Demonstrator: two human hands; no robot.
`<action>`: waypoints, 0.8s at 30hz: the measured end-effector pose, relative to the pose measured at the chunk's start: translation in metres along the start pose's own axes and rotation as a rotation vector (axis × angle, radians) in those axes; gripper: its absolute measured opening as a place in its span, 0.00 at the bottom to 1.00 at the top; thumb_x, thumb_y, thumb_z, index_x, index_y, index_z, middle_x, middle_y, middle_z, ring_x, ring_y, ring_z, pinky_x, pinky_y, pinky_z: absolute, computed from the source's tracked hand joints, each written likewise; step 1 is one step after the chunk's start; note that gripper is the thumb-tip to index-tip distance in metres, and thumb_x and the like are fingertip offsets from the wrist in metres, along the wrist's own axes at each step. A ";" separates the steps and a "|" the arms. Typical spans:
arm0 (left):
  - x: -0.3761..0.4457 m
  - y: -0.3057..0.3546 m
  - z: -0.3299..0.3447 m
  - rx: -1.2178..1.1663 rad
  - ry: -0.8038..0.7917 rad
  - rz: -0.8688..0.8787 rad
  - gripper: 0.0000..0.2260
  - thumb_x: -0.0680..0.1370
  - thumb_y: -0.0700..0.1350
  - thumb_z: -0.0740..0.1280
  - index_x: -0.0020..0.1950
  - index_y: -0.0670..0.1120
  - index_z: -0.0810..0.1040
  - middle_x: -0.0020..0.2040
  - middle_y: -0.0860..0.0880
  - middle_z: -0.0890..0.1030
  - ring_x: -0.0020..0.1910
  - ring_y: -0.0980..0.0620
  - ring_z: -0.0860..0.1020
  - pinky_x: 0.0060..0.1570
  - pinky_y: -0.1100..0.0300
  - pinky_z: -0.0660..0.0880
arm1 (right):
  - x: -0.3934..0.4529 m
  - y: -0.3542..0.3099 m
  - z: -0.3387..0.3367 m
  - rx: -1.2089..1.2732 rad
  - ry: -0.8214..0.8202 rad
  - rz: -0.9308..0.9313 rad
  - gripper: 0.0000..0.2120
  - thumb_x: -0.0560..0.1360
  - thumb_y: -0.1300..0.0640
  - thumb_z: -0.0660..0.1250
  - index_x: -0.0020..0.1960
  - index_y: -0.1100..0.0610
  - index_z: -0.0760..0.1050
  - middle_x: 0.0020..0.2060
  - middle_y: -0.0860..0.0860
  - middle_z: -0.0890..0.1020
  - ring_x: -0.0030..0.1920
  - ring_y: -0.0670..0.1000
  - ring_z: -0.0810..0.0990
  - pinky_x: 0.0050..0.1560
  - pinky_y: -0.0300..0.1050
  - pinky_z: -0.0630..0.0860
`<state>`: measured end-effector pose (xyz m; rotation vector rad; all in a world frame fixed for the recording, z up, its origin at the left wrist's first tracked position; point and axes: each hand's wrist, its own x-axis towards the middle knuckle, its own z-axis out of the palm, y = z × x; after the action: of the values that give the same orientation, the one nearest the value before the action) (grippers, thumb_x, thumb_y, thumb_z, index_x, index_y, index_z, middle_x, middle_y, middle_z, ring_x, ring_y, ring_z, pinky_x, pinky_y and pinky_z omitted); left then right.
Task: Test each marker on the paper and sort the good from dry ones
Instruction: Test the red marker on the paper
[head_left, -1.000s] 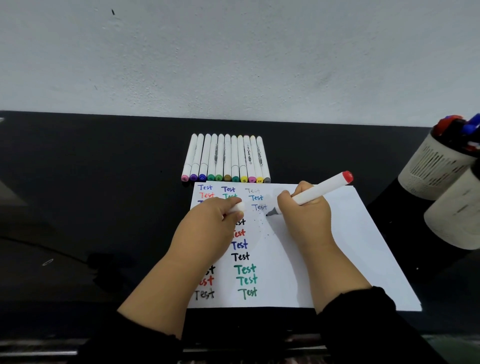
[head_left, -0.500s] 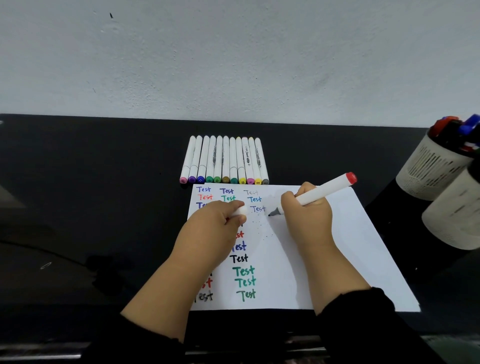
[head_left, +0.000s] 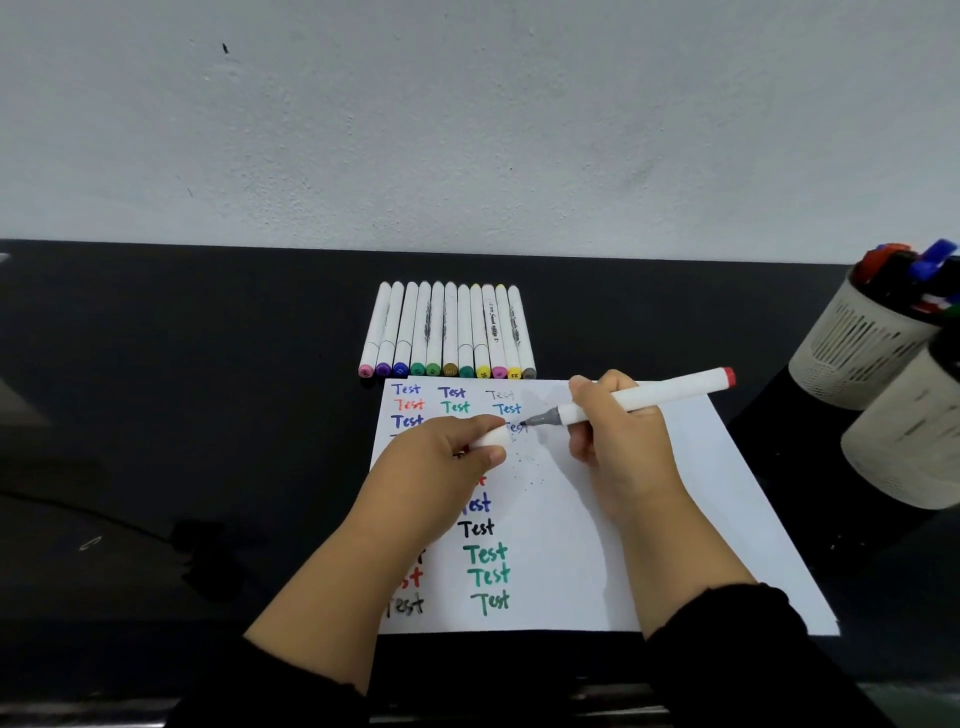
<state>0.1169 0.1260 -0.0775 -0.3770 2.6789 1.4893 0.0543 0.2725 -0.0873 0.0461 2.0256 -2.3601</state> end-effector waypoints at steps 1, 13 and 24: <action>0.000 0.000 0.001 -0.004 -0.006 0.005 0.14 0.78 0.49 0.65 0.63 0.60 0.75 0.51 0.60 0.78 0.45 0.64 0.74 0.42 0.72 0.67 | -0.001 0.000 0.001 -0.004 -0.026 0.000 0.18 0.77 0.62 0.64 0.31 0.55 0.62 0.20 0.48 0.67 0.22 0.45 0.62 0.24 0.34 0.62; -0.002 0.003 -0.002 -0.003 -0.070 0.071 0.13 0.77 0.51 0.66 0.60 0.62 0.76 0.48 0.63 0.77 0.48 0.65 0.74 0.45 0.70 0.67 | -0.007 -0.004 0.003 -0.031 -0.235 0.041 0.14 0.77 0.62 0.64 0.34 0.57 0.65 0.21 0.48 0.70 0.23 0.45 0.66 0.25 0.34 0.65; -0.002 0.007 -0.009 -0.216 0.005 -0.023 0.08 0.71 0.49 0.72 0.49 0.60 0.81 0.30 0.61 0.79 0.32 0.63 0.73 0.27 0.77 0.67 | -0.010 -0.009 0.005 0.009 -0.290 0.071 0.16 0.71 0.46 0.65 0.37 0.59 0.68 0.21 0.50 0.72 0.23 0.44 0.67 0.25 0.34 0.64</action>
<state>0.1179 0.1221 -0.0665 -0.4207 2.5138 1.7786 0.0637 0.2687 -0.0768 -0.2079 1.8468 -2.1851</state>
